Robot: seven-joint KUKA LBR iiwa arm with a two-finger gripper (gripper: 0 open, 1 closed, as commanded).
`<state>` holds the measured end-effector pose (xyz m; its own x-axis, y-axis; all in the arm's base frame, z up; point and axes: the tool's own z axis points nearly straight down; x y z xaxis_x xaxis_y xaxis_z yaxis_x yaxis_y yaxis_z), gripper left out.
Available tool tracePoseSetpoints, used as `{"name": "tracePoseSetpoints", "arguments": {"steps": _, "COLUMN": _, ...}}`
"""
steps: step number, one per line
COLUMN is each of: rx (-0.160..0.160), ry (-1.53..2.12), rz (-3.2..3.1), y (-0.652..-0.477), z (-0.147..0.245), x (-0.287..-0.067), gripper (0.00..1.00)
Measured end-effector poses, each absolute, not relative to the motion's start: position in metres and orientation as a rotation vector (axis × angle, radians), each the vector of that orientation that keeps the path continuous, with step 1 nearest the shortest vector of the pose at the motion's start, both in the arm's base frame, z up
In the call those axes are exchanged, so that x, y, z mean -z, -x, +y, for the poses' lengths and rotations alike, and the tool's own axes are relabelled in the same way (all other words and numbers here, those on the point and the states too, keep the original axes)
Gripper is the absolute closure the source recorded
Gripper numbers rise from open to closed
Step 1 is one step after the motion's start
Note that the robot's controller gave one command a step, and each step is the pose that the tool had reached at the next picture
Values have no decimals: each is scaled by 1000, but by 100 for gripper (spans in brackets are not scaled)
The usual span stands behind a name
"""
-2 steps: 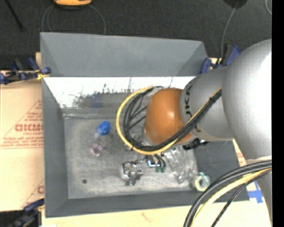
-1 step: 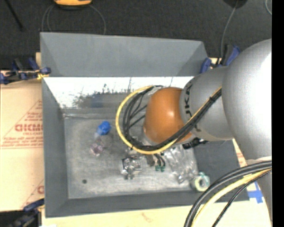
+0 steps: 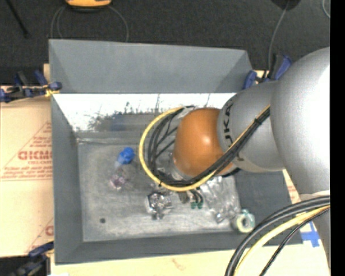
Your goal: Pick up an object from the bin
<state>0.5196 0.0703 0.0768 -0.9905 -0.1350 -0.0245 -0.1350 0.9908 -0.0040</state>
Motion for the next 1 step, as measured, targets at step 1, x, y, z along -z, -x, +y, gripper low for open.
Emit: {"name": "tracePoseSetpoints", "arguments": {"steps": 1, "rx": 2, "ry": 495, "rz": 3091, "y": -523, "z": 87, "x": -217, "gripper": 100}}
